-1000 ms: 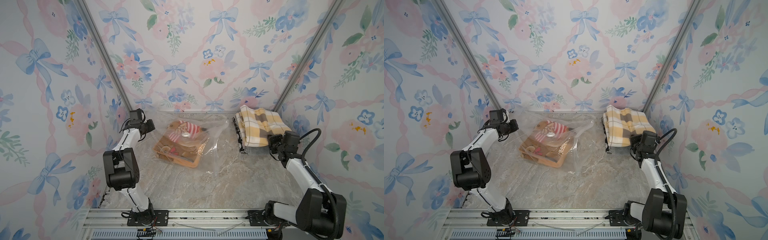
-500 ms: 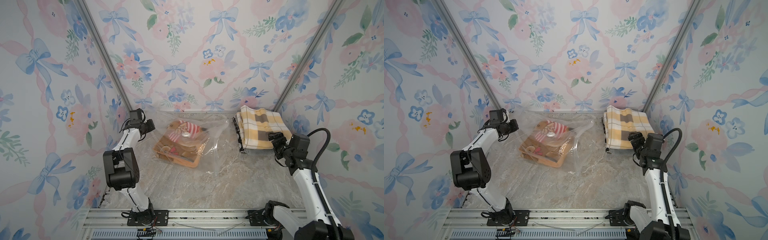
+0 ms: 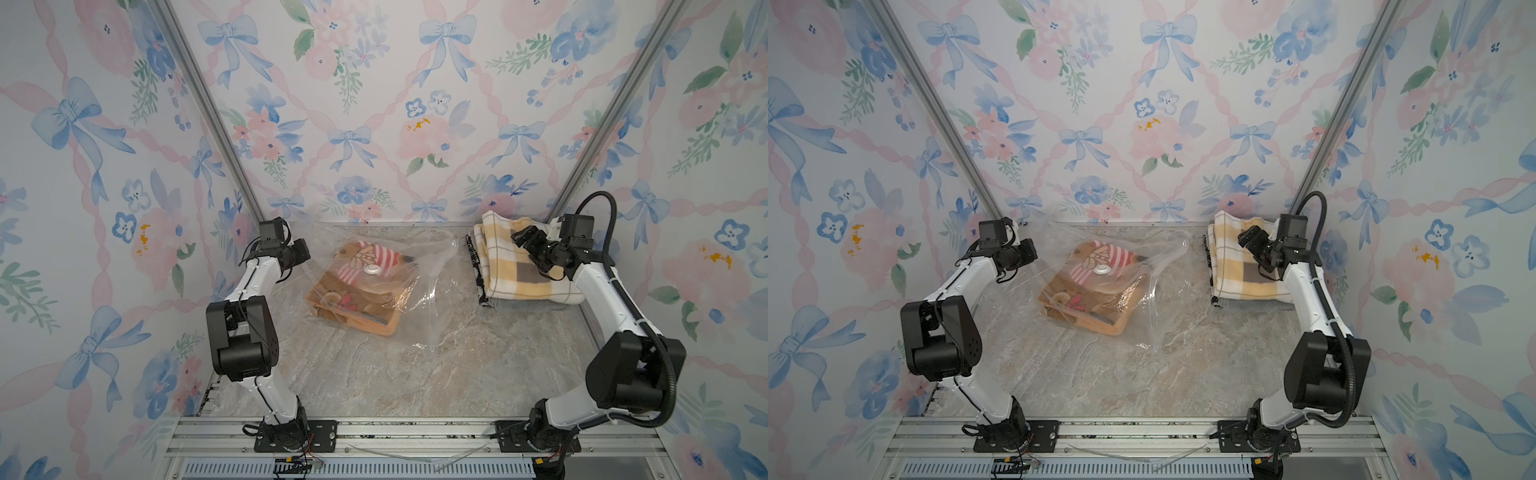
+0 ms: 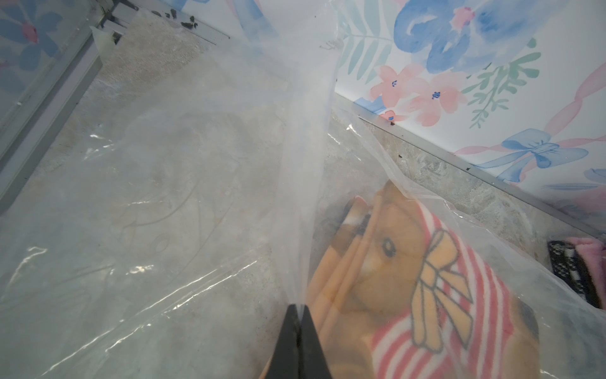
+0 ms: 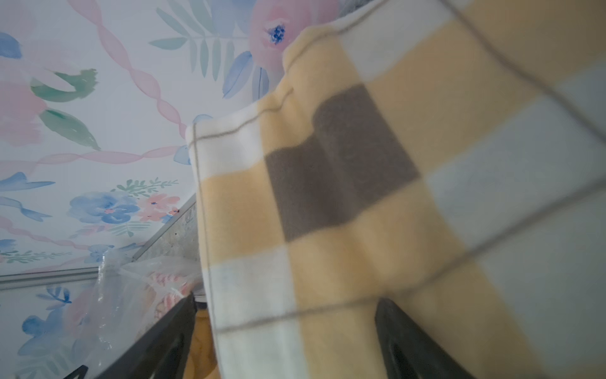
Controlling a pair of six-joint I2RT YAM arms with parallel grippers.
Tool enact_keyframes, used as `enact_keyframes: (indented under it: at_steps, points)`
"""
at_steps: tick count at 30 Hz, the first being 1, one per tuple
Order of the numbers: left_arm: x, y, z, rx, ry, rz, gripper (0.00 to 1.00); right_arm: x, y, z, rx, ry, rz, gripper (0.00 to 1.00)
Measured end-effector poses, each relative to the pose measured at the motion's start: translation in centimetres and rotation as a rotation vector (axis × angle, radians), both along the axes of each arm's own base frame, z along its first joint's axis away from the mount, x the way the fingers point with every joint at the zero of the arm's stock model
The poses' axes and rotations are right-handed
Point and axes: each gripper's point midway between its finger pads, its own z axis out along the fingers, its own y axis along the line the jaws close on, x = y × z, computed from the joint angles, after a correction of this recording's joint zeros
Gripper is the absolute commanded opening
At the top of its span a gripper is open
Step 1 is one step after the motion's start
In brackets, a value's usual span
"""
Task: Take the blanket out of the vacuum bag
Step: Place the blanket at the corner of the board.
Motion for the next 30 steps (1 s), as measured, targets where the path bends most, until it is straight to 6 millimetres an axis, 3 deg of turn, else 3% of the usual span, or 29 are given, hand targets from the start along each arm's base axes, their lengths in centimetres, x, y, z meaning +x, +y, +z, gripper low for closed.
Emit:
enact_keyframes:
  at_steps: [4,9,15,22,30]
  points:
    - [0.0,0.0,0.0,0.000,0.000,0.000,0.00,1.8,2.2,-3.4,-0.117,0.076,0.076,0.88]
    - [0.0,0.0,0.0,-0.001,0.000,-0.001,0.00,2.7,3.0,-6.0,-0.220,0.136,0.109,0.90]
    - [0.0,-0.1,0.0,-0.005,-0.001,-0.005,0.00,2.8,2.6,-6.7,-0.268,0.135,0.107,0.91]
    - [0.0,-0.3,0.1,-0.012,-0.002,-0.013,0.00,1.3,2.8,-4.3,-0.277,0.060,0.111,0.93]
    - [0.0,-0.3,0.1,-0.013,-0.003,-0.013,0.00,-1.7,3.6,2.2,-0.241,-0.081,0.127,0.93]
